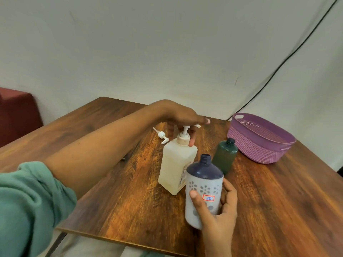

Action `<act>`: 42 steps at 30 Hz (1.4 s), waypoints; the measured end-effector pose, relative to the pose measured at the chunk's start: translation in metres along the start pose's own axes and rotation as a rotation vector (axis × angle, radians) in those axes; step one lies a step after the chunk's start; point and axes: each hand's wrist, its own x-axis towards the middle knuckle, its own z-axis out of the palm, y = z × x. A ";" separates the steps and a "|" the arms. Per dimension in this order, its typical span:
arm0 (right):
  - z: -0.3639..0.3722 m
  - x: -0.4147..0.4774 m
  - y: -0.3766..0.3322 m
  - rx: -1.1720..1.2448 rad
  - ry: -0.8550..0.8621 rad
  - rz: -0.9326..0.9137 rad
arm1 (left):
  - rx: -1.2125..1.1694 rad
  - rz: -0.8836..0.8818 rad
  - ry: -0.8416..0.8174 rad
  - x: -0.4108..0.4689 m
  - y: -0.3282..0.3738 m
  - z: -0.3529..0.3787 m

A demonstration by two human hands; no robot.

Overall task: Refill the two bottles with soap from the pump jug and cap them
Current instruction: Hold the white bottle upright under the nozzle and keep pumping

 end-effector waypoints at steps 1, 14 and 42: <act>0.000 0.001 -0.002 0.002 0.001 -0.003 | 0.003 0.000 -0.010 0.000 -0.001 -0.001; 0.004 0.013 -0.033 -0.064 -0.016 -0.046 | -0.064 -0.002 -0.112 -0.008 -0.004 -0.011; 0.010 0.041 -0.052 -0.077 -0.086 0.009 | -0.048 0.050 0.116 0.018 0.011 0.012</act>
